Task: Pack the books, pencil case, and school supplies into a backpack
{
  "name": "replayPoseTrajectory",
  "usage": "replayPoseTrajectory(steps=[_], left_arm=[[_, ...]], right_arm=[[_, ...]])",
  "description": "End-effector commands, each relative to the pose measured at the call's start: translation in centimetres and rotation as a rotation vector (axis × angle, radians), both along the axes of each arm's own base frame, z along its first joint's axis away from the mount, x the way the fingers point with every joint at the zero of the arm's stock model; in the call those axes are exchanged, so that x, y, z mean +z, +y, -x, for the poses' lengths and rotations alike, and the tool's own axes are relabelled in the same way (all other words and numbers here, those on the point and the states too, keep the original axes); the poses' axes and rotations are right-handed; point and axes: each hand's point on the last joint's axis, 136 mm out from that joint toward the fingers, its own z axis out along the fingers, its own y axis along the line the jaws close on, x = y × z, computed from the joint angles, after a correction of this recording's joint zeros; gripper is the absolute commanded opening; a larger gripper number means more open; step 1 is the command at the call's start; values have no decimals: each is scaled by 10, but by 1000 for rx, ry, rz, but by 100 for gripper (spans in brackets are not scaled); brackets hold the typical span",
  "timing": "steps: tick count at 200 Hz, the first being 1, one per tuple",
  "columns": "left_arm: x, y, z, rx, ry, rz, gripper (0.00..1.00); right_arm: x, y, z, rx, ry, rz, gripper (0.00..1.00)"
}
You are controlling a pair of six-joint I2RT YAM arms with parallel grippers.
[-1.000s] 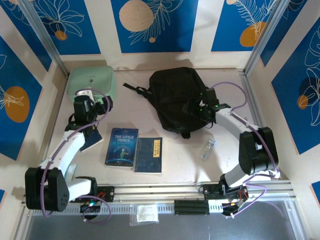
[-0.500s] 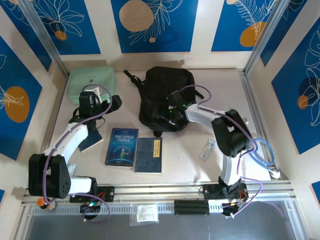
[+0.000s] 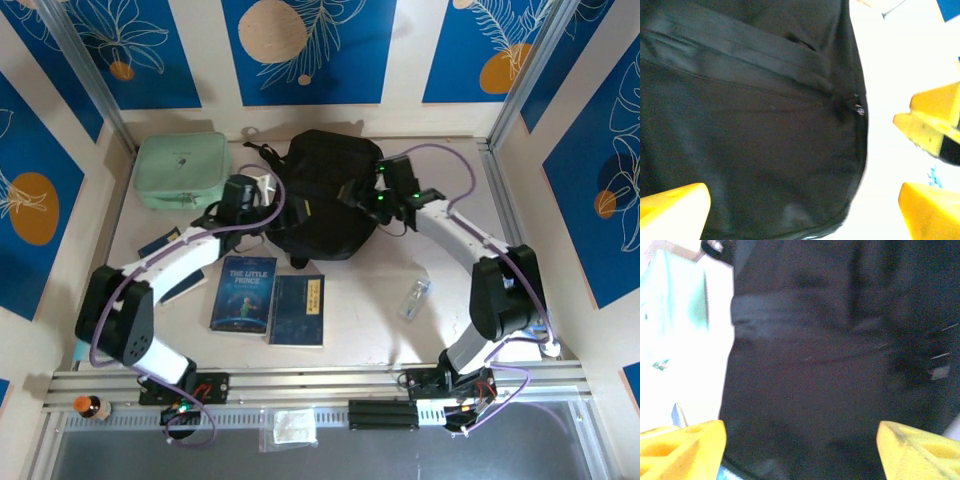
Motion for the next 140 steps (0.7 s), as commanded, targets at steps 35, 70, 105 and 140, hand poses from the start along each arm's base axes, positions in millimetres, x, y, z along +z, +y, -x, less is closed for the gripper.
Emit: replayPoseTrajectory(steps=[35, 70, 105, 140], left_arm=[[-30, -62, 11, -109, 128, 33, 91], [-81, -43, 6, -70, 181, -127, 91], [-121, -10, 4, -9, 230, -258, 91], [-137, 28, -6, 59, 252, -303, 91]], right_arm=[[-51, -67, -36, -47, 127, 130, 72], [-74, -64, -70, -32, 193, 84, 48], [-90, -66, -61, -50, 223, 64, 34], [-108, -61, -24, -39, 281, 30, 27]])
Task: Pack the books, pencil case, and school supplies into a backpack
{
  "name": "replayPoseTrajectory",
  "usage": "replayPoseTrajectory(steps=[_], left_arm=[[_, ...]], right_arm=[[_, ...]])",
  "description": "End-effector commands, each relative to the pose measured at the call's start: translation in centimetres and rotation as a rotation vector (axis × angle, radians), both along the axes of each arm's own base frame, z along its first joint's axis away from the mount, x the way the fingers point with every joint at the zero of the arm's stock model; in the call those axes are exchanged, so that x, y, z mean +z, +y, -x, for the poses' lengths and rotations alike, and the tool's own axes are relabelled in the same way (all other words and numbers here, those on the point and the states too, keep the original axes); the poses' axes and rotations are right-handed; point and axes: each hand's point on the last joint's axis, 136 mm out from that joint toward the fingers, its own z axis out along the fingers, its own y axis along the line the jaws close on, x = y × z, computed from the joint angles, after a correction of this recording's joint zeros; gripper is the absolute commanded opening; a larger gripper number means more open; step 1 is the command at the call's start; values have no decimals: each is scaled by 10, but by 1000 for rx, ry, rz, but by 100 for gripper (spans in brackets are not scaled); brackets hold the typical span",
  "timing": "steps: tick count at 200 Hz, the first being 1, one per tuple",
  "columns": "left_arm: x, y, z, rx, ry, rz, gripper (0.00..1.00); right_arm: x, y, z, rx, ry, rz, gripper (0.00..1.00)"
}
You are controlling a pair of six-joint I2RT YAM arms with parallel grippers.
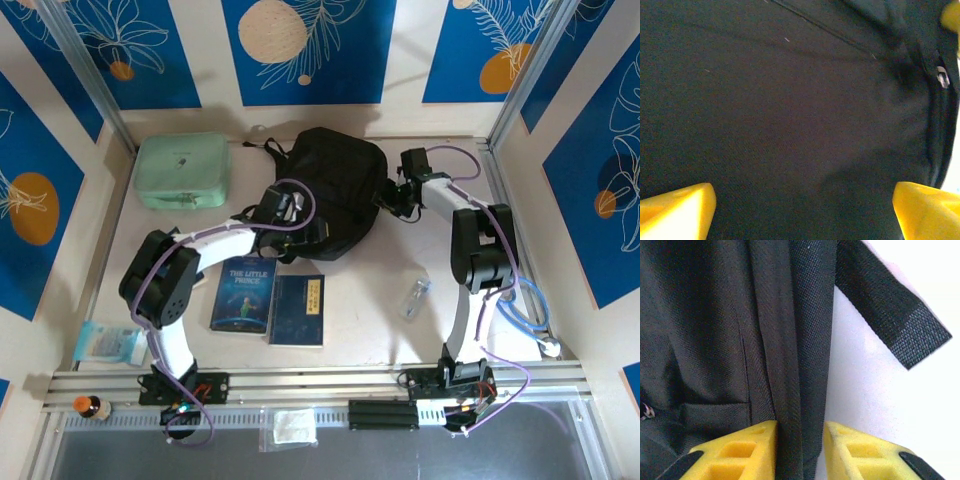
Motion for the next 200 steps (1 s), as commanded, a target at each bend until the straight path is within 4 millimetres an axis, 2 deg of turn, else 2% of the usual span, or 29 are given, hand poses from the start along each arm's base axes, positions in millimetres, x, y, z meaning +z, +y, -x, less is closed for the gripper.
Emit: replayPoseTrajectory(steps=[1, 19, 40, 62, 97, 112, 128, 163, 200], left_arm=[[-39, 49, 0, 74, 72, -139, 91], [-32, 61, -5, 79, 55, -153, 91], [-8, 54, -10, 45, 12, -127, 90], [16, 34, -9, 5, -7, -38, 89], [42, -2, 1, -47, -18, 47, 86], [49, -15, 7, -65, -24, 69, 86], [53, -26, 12, -77, -24, 91, 85], [52, -44, 18, -99, 4, 150, 81], [47, -59, 20, -113, 49, 203, 75]], right_arm=[[-9, 6, 34, 10, 66, -42, 27], [-13, 13, 55, 16, 90, -61, 26], [-13, 19, 73, 23, 87, -61, 26], [4, 20, 76, 5, 57, -92, 31], [40, 28, 87, -24, 16, -151, 51], [44, 34, 101, -40, 34, -174, 59], [42, 43, 113, -43, 62, -217, 63], [33, 61, 121, -16, 104, -266, 61], [16, 59, 123, -18, 133, -247, 49]])
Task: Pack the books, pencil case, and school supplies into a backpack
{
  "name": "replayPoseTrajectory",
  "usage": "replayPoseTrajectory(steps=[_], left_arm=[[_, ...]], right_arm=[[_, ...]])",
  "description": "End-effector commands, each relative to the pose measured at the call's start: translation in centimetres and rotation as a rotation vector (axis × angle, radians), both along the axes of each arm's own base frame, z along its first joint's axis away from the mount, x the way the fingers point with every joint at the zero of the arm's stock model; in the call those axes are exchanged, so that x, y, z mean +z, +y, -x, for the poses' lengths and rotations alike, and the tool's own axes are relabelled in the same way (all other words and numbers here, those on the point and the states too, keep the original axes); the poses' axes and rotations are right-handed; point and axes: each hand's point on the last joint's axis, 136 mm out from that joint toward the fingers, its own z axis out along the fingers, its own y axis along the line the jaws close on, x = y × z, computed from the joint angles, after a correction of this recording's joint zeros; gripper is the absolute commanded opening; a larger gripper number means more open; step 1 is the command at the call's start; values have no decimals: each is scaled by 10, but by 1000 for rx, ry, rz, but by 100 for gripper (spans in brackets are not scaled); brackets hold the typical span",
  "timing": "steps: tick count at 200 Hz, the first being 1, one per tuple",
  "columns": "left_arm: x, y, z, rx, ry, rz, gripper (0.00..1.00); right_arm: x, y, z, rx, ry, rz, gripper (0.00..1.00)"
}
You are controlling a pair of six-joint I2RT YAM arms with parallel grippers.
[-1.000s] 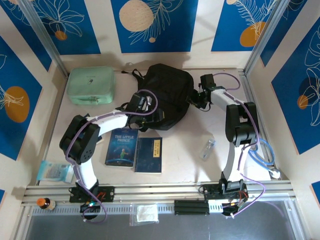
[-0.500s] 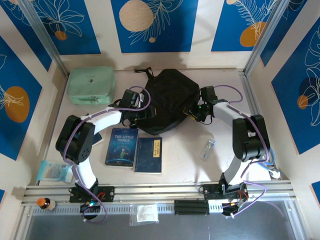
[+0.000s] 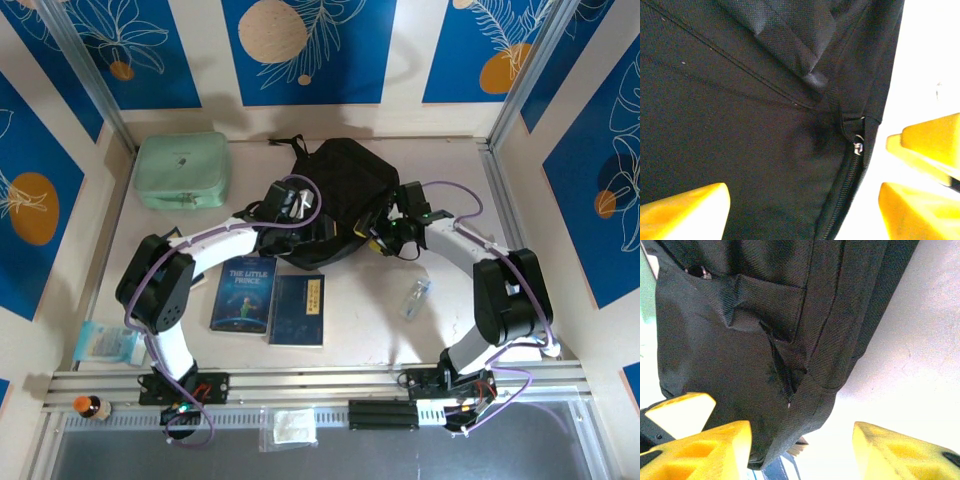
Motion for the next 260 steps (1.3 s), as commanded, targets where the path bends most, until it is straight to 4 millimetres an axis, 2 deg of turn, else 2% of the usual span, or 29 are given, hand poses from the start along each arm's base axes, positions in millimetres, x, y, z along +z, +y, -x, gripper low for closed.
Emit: replayPoseTrajectory(steps=[1, 22, 49, 73, 117, 165, 187, 210, 241, 260], left_arm=[[11, -20, -2, -24, 16, 80, 74], [11, -29, -1, -35, 34, 104, 70], [6, -37, 0, -37, 64, 106, 68], [-1, -44, 3, -35, 102, 107, 65], [-16, -58, 8, -30, 179, 117, 53], [-31, -65, 10, -25, 216, 80, 41], [-31, -72, 11, -50, 219, 89, 33], [-29, -75, 12, -63, 210, 92, 30], [-12, -65, 4, -39, 115, 50, 33], [1, -67, 1, -60, 67, 59, 35]], right_arm=[[-13, 3, 6, 7, 38, -18, 48], [-26, 1, 11, 16, 53, -2, 38], [-43, -3, 17, 19, 71, 10, 35], [-57, -5, 20, 19, 92, 26, 34], [-77, -8, 25, 11, 126, 35, 33], [-82, -8, 26, 5, 130, 31, 32], [-82, -9, 25, 3, 128, 29, 32], [-83, -9, 24, -1, 128, 23, 31], [-82, -8, 23, 0, 124, 11, 31], [-82, -7, 23, -1, 124, 7, 31]])
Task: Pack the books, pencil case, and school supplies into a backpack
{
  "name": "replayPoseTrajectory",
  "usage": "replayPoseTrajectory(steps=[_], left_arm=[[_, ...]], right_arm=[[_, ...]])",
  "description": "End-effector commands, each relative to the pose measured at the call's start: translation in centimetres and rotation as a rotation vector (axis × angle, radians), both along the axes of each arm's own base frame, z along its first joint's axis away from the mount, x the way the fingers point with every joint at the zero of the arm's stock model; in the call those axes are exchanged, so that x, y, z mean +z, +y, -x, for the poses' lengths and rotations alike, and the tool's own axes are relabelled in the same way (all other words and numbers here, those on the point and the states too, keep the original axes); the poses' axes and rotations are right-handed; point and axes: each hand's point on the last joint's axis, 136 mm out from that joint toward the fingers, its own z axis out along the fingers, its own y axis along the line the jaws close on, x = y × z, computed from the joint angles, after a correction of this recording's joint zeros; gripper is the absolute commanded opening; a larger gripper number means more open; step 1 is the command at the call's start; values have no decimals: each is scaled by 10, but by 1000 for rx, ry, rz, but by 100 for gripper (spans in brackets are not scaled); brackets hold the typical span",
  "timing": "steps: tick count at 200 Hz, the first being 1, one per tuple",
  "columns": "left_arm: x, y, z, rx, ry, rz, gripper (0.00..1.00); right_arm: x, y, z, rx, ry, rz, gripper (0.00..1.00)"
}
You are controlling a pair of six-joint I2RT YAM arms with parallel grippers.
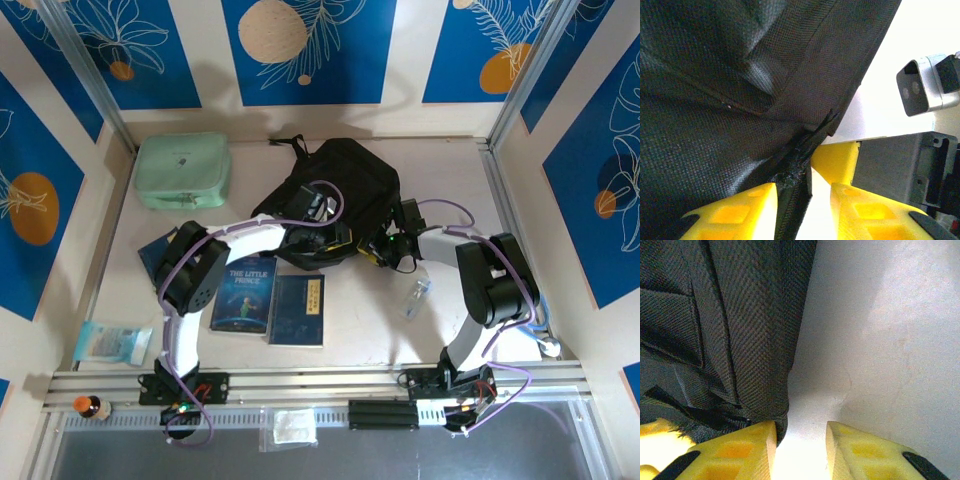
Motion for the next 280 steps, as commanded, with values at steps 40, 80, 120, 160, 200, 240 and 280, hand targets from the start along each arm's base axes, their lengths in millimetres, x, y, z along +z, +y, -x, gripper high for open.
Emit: replayPoseTrajectory(steps=[40, 80, 120, 160, 200, 240, 280], left_arm=[[33, -4, -9, -28, -117, -32, 34], [28, -19, -14, -50, -119, -28, 32], [11, -28, -20, -64, -113, -81, 32], [-8, -20, -25, -47, -126, -192, 36], [-15, -22, -23, -65, -122, -210, 34], [-18, -33, -23, -86, -111, -191, 29], [-19, -33, -25, -93, -118, -206, 23]], right_arm=[[-19, -4, 16, -3, 78, 3, 31], [-18, -3, 16, -1, 78, 1, 31], [-18, -3, 16, 1, 81, -2, 31], [-18, -3, 15, 3, 80, -5, 31], [-18, -2, 14, 3, 80, -10, 31], [-18, -2, 13, 6, 78, -13, 30], [-15, -2, 12, 4, 70, -15, 30]])
